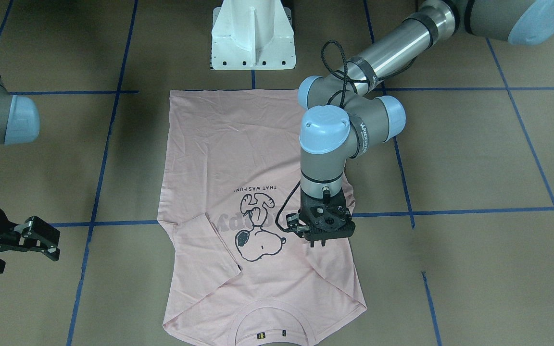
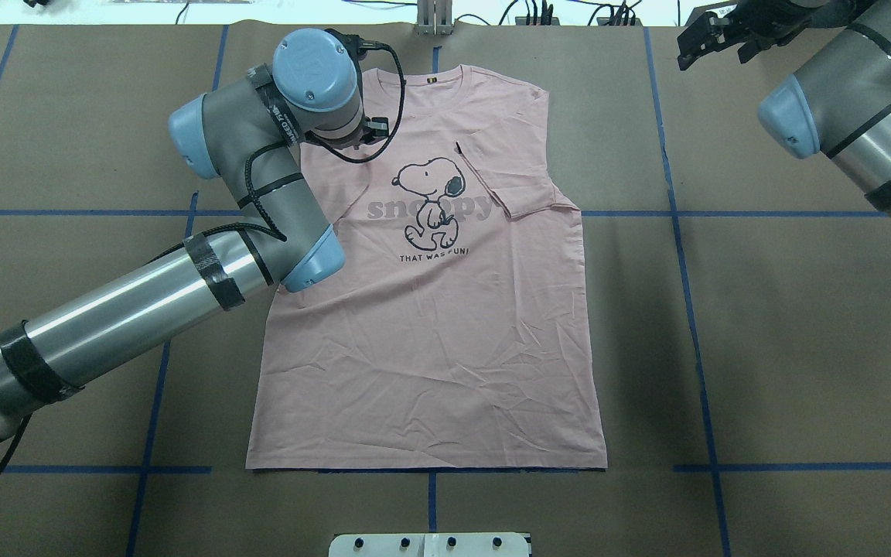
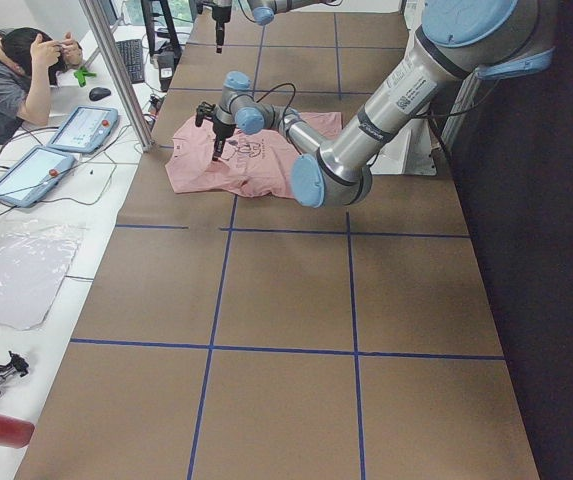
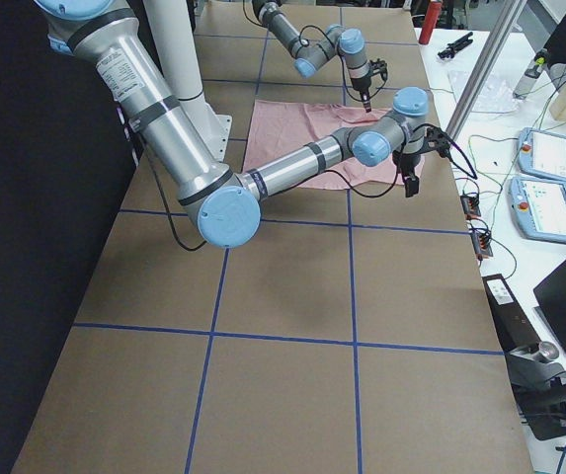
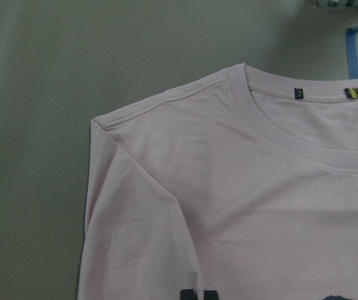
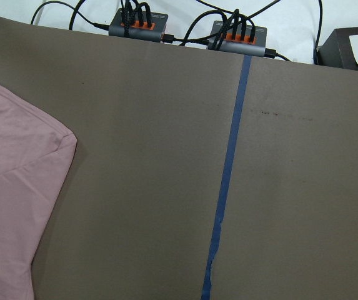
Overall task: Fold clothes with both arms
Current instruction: 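Fold the sleeve nearest the left gripper inward onto the shirt body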
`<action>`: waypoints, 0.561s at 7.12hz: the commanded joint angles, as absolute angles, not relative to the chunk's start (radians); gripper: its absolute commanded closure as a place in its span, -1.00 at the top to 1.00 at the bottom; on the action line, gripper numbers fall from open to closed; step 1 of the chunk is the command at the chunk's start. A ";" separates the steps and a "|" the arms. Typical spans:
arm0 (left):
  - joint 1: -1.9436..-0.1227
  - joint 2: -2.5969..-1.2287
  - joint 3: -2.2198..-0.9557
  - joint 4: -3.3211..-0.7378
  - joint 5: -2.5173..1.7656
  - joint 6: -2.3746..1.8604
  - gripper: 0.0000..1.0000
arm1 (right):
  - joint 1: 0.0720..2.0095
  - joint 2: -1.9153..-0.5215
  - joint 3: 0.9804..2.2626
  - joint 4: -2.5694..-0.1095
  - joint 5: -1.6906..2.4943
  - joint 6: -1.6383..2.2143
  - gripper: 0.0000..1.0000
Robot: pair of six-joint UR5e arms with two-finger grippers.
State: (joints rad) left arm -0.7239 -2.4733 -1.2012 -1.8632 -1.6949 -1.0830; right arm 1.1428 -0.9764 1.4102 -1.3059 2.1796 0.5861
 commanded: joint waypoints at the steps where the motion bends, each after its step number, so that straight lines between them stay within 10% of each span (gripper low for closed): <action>1: -0.726 -2.391 -1.376 -1.862 -1.768 -0.990 1.00 | 1.103 -1.000 1.516 -1.315 2.180 0.717 1.00; 4: -0.718 -2.167 -1.738 -1.868 -1.857 -0.992 1.00 | 0.793 -1.193 1.919 -1.377 1.943 1.122 1.00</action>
